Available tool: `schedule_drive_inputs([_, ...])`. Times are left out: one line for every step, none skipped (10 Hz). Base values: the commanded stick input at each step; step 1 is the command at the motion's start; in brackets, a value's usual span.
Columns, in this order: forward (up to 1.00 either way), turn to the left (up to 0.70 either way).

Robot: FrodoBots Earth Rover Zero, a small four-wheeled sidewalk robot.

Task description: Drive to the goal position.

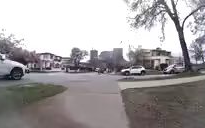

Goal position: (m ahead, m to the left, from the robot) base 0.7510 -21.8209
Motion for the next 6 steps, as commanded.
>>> schedule_drive_inputs([1.0,0.0])
schedule_drive_inputs([1.0,0.0])
schedule_drive_inputs([1.0,0.0])
schedule_drive_inputs([1.0,0.0])
schedule_drive_inputs([1.0,0.0])
schedule_drive_inputs([1.0,0.0])
